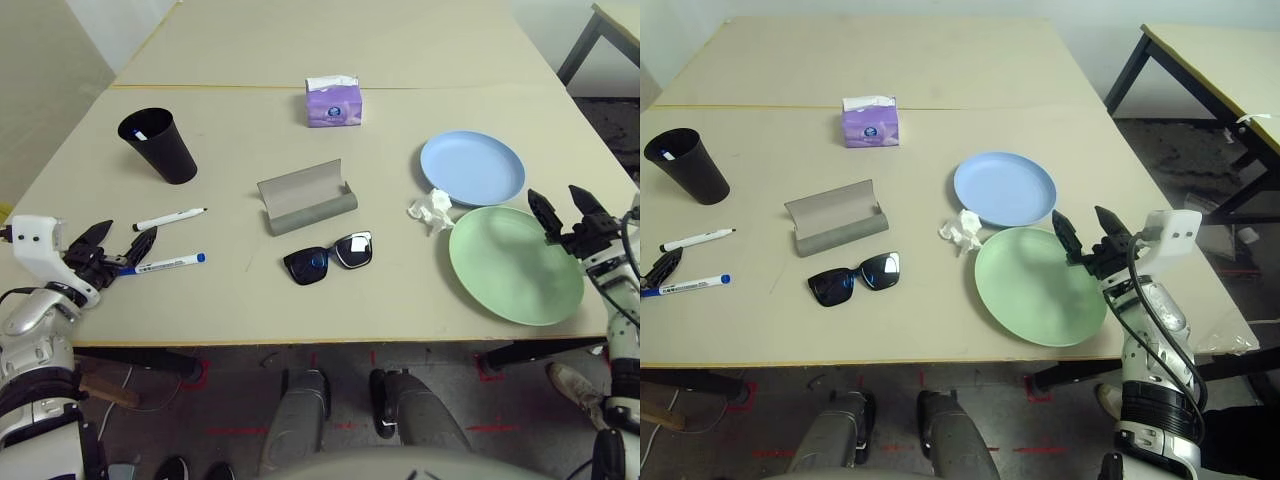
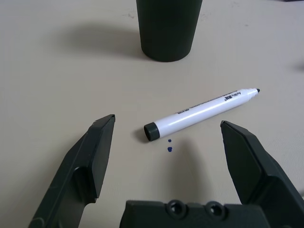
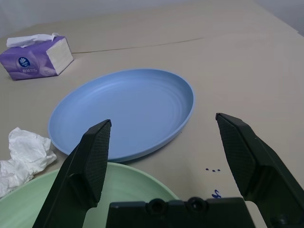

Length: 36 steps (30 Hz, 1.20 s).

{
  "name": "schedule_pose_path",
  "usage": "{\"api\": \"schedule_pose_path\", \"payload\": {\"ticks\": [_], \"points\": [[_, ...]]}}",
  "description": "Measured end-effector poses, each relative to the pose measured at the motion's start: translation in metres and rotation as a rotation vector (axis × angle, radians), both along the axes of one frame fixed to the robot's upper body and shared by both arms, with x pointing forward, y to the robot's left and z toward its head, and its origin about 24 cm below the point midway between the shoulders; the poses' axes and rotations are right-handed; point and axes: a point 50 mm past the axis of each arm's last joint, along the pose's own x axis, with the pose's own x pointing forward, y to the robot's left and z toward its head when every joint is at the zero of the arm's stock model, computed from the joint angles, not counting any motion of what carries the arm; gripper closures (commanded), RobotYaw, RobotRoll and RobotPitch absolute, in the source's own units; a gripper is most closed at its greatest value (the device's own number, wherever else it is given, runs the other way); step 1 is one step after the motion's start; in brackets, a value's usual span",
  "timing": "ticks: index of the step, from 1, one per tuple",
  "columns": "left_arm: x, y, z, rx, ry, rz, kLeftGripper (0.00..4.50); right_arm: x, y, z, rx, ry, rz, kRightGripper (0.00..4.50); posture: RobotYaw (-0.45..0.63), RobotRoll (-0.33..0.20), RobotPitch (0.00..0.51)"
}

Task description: Organize and tidy the items on the table.

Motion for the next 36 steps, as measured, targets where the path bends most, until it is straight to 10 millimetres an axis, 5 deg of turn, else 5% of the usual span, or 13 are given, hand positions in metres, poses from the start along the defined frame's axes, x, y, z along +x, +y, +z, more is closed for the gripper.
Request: {"api": "schedule_pose_path", "payload": {"ticks": [13,23,36], "points": [[-0.002,0.001,0.005,-0.018,-0.014,-0.047,0.00,0.003,-0.001,-0.003,0.006,0.013,0.014,0.03,0.05,0.000,0.167],[0.001,-0.002,0.036,-0.058,-0.162,-0.172,0.00,0.005,-0.002,-0.005,0.004,0.009,0.019,0.03,0.05,0.000,0.157],[0.015,-0.029,0.055,-0.058,-0.082,-0.575,0.00,0.008,-0.001,-0.002,-0.009,0.000,0.037,0.03,0.04,0.000,0.164]]}}
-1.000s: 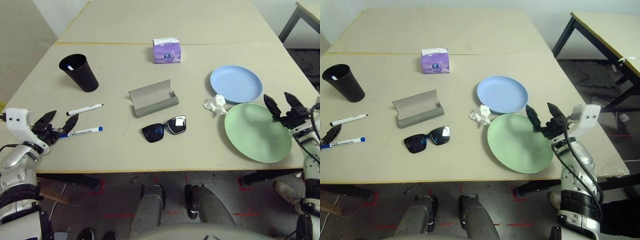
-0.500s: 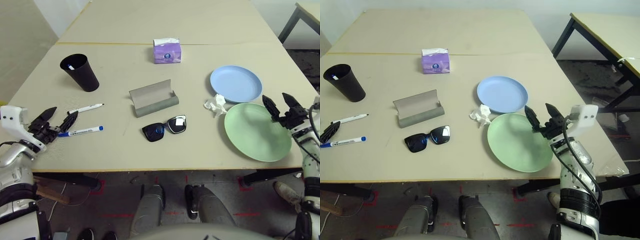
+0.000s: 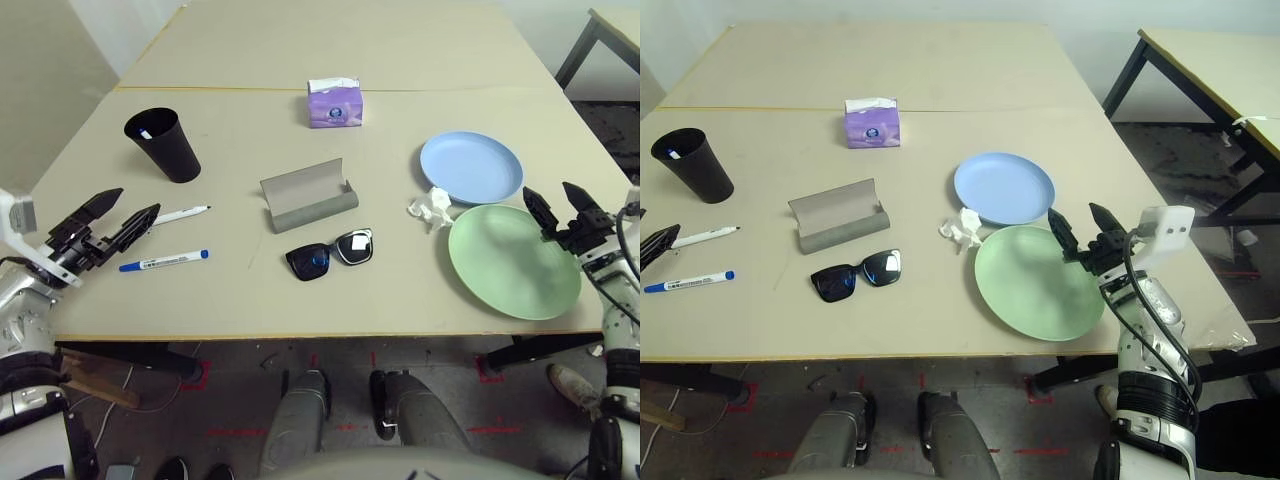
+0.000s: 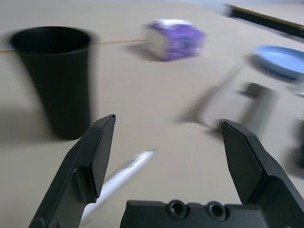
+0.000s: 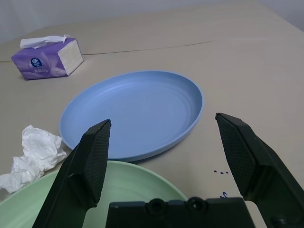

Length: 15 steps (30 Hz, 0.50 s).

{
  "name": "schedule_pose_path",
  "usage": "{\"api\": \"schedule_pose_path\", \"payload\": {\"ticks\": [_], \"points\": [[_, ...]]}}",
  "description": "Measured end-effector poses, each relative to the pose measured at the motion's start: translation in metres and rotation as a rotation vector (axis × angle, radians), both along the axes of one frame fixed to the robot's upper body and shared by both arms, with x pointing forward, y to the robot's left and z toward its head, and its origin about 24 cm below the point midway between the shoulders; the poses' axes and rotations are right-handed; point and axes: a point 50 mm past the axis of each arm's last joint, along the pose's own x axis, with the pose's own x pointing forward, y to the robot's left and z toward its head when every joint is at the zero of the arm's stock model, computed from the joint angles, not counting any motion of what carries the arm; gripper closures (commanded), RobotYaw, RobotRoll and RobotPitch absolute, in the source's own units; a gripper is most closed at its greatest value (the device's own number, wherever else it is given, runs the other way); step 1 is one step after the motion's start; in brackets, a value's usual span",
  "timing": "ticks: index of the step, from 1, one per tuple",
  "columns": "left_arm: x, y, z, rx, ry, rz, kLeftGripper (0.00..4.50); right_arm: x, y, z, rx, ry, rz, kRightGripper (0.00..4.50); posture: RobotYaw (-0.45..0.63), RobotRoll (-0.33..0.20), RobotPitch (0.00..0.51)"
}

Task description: Organize and tidy the items on the table.

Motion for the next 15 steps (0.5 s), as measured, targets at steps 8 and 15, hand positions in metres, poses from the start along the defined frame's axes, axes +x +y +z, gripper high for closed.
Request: {"api": "schedule_pose_path", "payload": {"ticks": [8,15], "points": [[0.018,-0.038,0.003,0.102,0.083,-0.354,0.00,-0.002,-0.004,0.005,-0.028,-0.003,0.009,0.03,-0.02,0.000,0.170],[0.023,-0.047,0.000,0.146,0.122,-0.451,0.00,-0.022,-0.011,0.006,-0.073,0.087,0.034,0.03,-0.07,0.000,0.171]]}}
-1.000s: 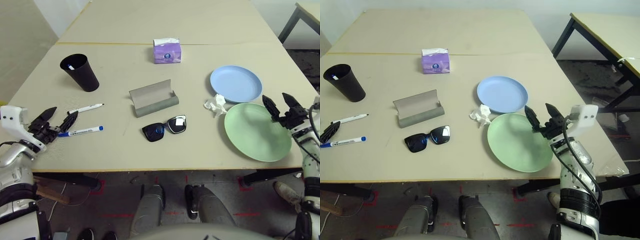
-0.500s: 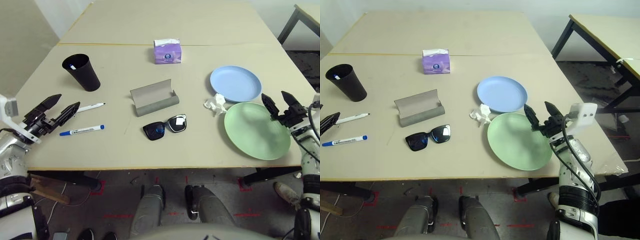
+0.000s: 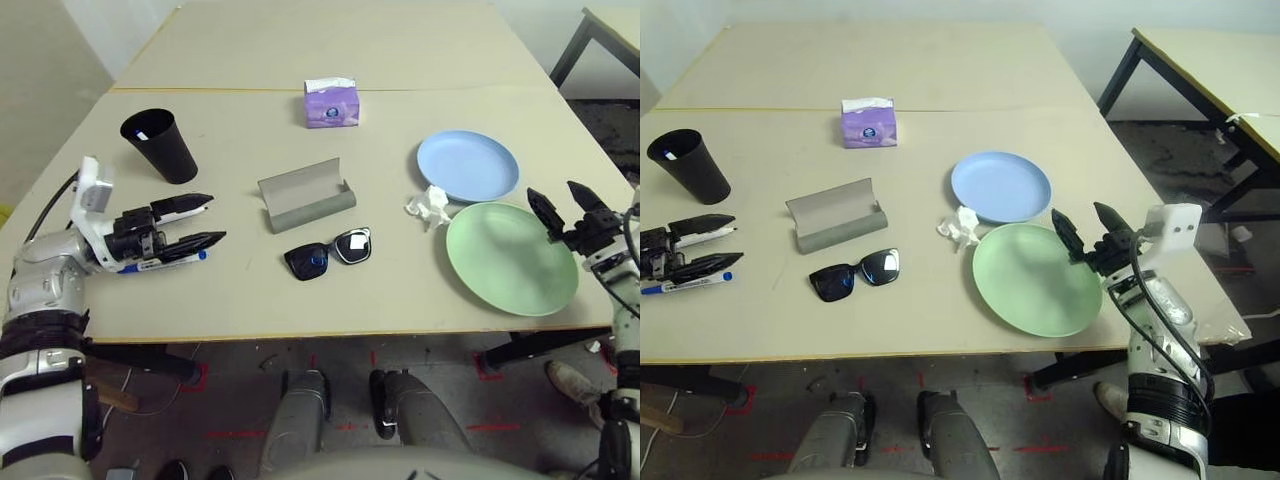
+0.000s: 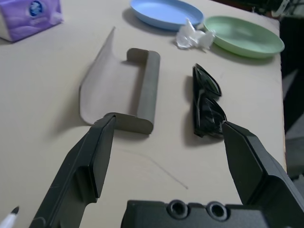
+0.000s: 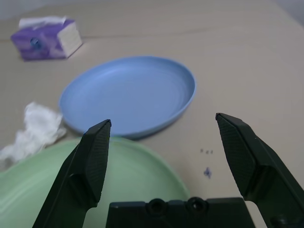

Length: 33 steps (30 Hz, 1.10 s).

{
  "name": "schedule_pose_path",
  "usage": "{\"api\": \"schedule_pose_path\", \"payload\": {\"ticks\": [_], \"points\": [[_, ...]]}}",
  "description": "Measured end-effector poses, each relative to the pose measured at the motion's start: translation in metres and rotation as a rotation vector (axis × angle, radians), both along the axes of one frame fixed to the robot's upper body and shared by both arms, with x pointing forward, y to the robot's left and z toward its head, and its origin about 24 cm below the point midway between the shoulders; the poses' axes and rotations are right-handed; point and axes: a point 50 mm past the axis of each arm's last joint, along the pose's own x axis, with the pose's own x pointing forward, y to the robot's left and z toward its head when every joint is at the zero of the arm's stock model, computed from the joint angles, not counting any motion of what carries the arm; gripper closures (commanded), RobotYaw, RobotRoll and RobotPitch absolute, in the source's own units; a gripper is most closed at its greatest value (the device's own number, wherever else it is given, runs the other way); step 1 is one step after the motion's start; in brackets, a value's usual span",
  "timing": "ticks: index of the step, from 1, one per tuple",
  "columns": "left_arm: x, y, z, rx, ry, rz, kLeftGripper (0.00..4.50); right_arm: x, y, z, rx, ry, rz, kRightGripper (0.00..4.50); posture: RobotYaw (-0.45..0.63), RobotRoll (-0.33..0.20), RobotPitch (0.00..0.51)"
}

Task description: Organize and tidy the items on the table.

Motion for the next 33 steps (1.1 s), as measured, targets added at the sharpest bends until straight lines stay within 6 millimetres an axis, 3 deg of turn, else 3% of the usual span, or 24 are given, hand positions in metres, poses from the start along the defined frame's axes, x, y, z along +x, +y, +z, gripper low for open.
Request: {"api": "schedule_pose_path", "payload": {"ticks": [6,11,13,19,26,33], "points": [[0.005,0.002,0.003,-0.007,-0.018,0.016,0.00,-0.046,-0.031,0.028,-0.138,0.199,-0.102,0.03,-0.11,0.000,0.178],[0.007,0.005,0.002,0.001,-0.022,0.033,0.00,-0.089,-0.053,0.046,-0.052,0.519,-0.145,0.03,-0.14,0.000,0.180],[0.007,0.005,0.002,0.002,-0.022,0.035,0.00,-0.098,-0.055,0.052,-0.024,0.607,-0.151,0.03,-0.14,0.000,0.180],[0.008,0.002,-0.003,-0.003,-0.017,0.031,0.00,-0.099,-0.043,0.046,0.058,0.722,-0.124,0.03,-0.12,0.000,0.180],[0.008,0.002,-0.004,-0.003,-0.013,0.031,0.00,-0.081,-0.021,0.015,0.143,0.742,-0.060,0.03,-0.10,0.000,0.186],[0.002,0.004,-0.006,0.008,-0.011,0.040,0.00,-0.073,-0.018,0.006,0.138,0.758,-0.044,0.03,-0.08,0.000,0.187]]}}
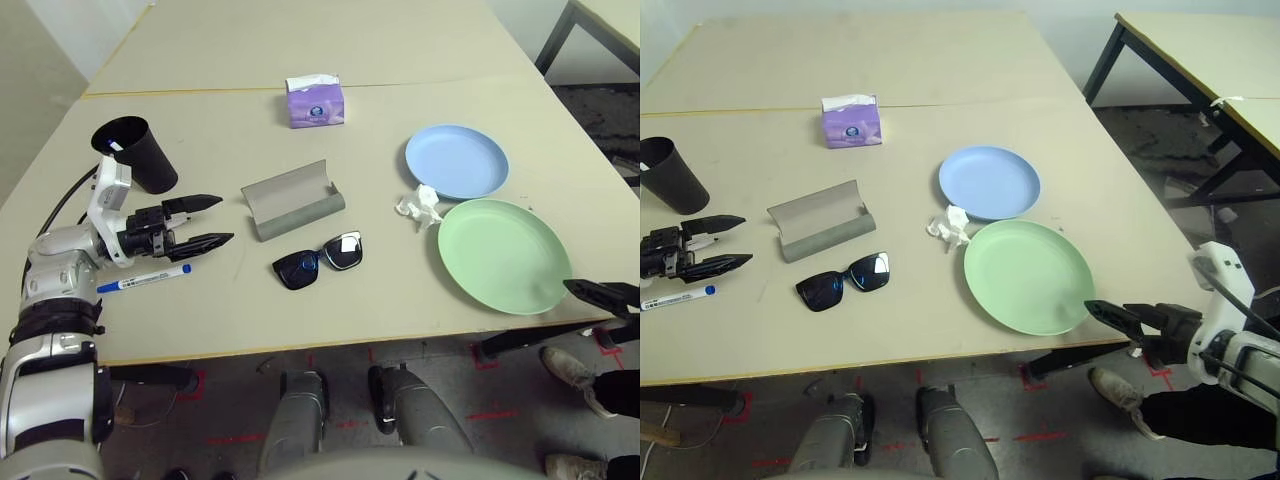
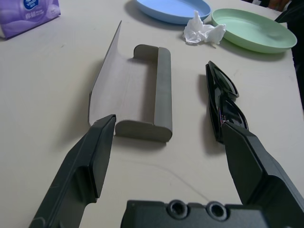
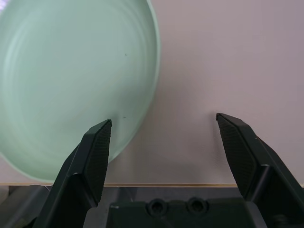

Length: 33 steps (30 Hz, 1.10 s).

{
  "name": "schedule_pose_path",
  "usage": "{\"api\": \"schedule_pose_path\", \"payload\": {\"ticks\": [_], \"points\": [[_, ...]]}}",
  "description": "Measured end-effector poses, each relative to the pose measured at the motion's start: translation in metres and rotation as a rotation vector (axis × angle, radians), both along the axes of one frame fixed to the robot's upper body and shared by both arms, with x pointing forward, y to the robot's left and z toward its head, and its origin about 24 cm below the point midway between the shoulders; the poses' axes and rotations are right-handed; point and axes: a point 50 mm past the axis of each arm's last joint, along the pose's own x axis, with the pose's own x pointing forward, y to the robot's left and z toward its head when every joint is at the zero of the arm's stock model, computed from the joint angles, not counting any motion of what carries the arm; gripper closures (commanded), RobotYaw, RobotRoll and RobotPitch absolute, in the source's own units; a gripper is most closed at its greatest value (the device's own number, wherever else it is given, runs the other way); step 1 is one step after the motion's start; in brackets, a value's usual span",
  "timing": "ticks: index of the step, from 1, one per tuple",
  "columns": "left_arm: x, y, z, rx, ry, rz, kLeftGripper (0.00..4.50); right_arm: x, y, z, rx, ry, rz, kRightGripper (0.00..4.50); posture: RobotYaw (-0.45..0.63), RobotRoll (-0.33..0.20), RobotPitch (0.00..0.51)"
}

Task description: Organize and tidy the items on the table.

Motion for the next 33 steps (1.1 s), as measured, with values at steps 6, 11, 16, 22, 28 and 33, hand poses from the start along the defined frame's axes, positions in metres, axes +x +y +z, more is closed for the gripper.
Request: {"api": "schedule_pose_path", "payload": {"ticks": [6,11,16,22,28,33], "points": [[-0.003,0.001,0.001,-0.002,-0.013,0.008,0.00,0.008,0.002,-0.004,0.011,-0.002,0.018,0.03,-0.06,0.000,0.181],[-0.005,0.001,0.000,0.001,-0.009,0.014,0.00,0.013,0.003,-0.006,0.015,-0.008,0.027,0.03,-0.05,0.000,0.175],[-0.006,0.000,0.001,0.006,-0.014,0.017,0.00,0.018,0.006,-0.009,0.020,-0.011,0.040,0.03,-0.05,0.000,0.171],[-0.005,-0.001,0.004,0.008,-0.028,0.021,0.00,0.021,0.012,-0.011,0.044,-0.010,0.057,0.65,-0.04,0.000,0.170],[-0.006,-0.001,0.006,0.004,-0.043,0.029,0.00,0.022,0.017,-0.015,0.074,0.007,0.079,2.86,-0.03,0.000,0.167],[-0.007,0.000,0.006,-0.006,-0.048,0.040,0.00,0.026,0.021,-0.013,0.109,-0.010,0.111,4.48,-0.03,0.000,0.167]]}}
